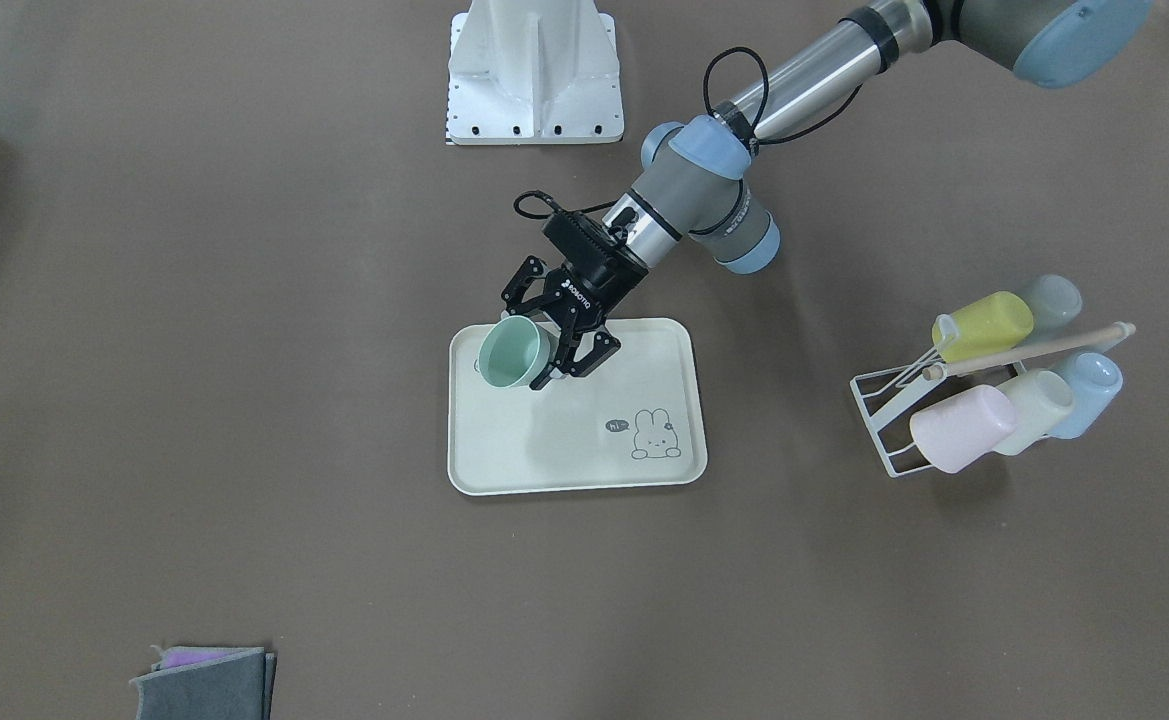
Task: Pick up and place green cup on tray
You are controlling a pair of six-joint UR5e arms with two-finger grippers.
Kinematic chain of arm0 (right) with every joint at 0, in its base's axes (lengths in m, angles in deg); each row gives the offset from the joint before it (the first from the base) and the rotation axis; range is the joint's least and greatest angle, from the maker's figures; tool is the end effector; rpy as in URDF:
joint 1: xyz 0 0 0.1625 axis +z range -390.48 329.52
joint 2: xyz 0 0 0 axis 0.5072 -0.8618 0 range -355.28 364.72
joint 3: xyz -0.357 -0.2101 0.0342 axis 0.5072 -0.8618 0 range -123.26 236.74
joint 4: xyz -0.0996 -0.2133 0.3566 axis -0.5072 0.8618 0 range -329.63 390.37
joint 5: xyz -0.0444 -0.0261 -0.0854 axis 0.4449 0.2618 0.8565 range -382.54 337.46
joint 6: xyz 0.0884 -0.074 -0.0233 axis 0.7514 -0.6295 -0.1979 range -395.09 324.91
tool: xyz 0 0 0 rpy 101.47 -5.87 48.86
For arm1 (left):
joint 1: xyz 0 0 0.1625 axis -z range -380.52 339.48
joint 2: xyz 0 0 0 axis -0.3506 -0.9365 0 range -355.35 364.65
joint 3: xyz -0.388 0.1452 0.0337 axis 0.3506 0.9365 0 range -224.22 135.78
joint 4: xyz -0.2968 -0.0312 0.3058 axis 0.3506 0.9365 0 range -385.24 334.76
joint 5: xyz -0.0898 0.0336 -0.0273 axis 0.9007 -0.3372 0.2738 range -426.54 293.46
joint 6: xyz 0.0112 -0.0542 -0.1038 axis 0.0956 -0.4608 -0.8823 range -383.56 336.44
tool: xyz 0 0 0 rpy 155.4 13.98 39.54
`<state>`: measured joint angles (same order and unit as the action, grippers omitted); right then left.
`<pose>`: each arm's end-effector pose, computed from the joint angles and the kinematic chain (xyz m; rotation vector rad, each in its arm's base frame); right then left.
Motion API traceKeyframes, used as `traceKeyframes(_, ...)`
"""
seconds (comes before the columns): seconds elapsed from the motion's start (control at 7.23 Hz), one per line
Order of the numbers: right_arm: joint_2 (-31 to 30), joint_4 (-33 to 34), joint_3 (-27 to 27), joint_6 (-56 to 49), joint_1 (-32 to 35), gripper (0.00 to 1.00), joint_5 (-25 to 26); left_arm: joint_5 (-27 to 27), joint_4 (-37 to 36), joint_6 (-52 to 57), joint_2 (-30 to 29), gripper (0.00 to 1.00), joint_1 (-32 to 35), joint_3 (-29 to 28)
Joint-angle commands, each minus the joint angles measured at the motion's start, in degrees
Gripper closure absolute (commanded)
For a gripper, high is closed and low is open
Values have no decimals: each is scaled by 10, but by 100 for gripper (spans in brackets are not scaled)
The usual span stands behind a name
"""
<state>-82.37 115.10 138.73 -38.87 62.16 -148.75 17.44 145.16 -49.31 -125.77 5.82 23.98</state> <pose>0.0880 -0.5220 0.7083 0.0384 -0.6308 -0.0203 0.6111 -0.4652 0.2324 1.2930 1.1699 0.3964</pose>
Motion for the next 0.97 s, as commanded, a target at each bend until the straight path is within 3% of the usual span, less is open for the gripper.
traceKeyframes(0.0, 1, 0, 1, 0, 0, 0, 0, -15, 32, -10, 5, 100, 3, -15)
traceKeyframes(0.14, 0, 0, 1, 0, 0, 0, 3, -15, 31, -80, 5, 100, 4, -25)
traceKeyframes(0.83, 0, 0, 1, 0, 0, 0, 5, -38, 54, -92, 4, 100, 2, -32)
